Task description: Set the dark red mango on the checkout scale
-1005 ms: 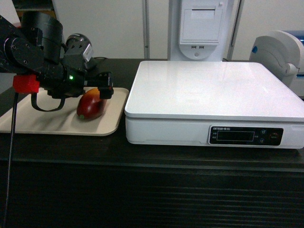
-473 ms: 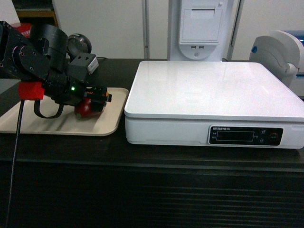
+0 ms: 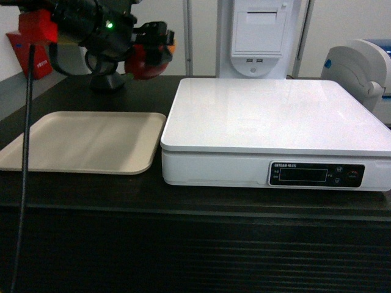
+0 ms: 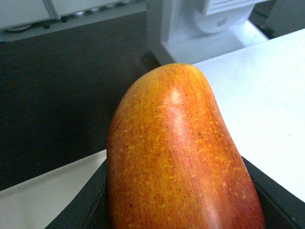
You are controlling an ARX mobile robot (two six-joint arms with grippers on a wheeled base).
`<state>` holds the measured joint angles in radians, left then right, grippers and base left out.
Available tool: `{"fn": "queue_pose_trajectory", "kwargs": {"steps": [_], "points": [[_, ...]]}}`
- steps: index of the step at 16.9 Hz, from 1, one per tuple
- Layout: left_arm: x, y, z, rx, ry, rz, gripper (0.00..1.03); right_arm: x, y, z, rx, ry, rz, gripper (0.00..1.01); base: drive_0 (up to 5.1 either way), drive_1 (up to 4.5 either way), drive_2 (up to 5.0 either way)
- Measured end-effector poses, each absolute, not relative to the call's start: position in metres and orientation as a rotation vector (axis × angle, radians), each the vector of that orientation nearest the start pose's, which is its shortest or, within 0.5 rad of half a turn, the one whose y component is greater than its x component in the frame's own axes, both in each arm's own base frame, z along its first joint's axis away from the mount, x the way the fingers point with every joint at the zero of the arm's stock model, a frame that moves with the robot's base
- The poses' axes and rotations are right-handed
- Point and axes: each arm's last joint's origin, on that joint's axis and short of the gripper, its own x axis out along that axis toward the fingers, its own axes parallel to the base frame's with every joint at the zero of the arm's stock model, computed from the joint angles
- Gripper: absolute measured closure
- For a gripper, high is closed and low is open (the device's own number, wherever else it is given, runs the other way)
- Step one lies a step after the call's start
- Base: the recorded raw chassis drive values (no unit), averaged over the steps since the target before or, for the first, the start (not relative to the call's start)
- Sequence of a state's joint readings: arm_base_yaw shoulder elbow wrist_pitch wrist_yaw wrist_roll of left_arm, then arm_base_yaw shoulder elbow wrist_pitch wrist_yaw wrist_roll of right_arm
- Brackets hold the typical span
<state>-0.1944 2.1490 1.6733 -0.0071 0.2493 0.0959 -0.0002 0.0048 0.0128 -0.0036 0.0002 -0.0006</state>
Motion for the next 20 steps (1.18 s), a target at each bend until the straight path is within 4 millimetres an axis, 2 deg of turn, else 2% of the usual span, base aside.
{"fn": "queue_pose_trajectory", "kwargs": {"steps": [4,6,12,15,16,20], "points": [[0.489,-0.145,0.244,0.010,0.435,-0.519,0.42,0.097,0.000,0.167,-0.001,-0.004,0.000,0.03,0.0,0.00,0.0],[0.488,-0.167,0.248,-0.003,0.442,-0.554,0.42,0.097,0.000,0.167,-0.001,-0.004,0.000,0.03,0.0,0.00,0.0],[0.478,-0.224,0.223,-0.090,0.571,-0.632,0.42,0.097,0.000,0.167,-0.001,-0.004,0.000,0.03,0.0,0.00,0.0],[0.470,-0.241,0.224,-0.121,0.603,-0.653,0.42,0.097,0.000,0.167,-0.001,-0.004,0.000,0.03,0.0,0.00,0.0],[0.463,-0.259,0.223,-0.164,0.641,-0.681,0.42,0.097,0.000,0.167,-0.001,-0.005,0.000,0.03,0.0,0.00,0.0],[0.465,-0.280,0.206,-0.250,0.766,-0.643,0.42,0.097,0.000,0.167,-0.001,-0.005,0.000,0.03,0.0,0.00,0.0]]}}
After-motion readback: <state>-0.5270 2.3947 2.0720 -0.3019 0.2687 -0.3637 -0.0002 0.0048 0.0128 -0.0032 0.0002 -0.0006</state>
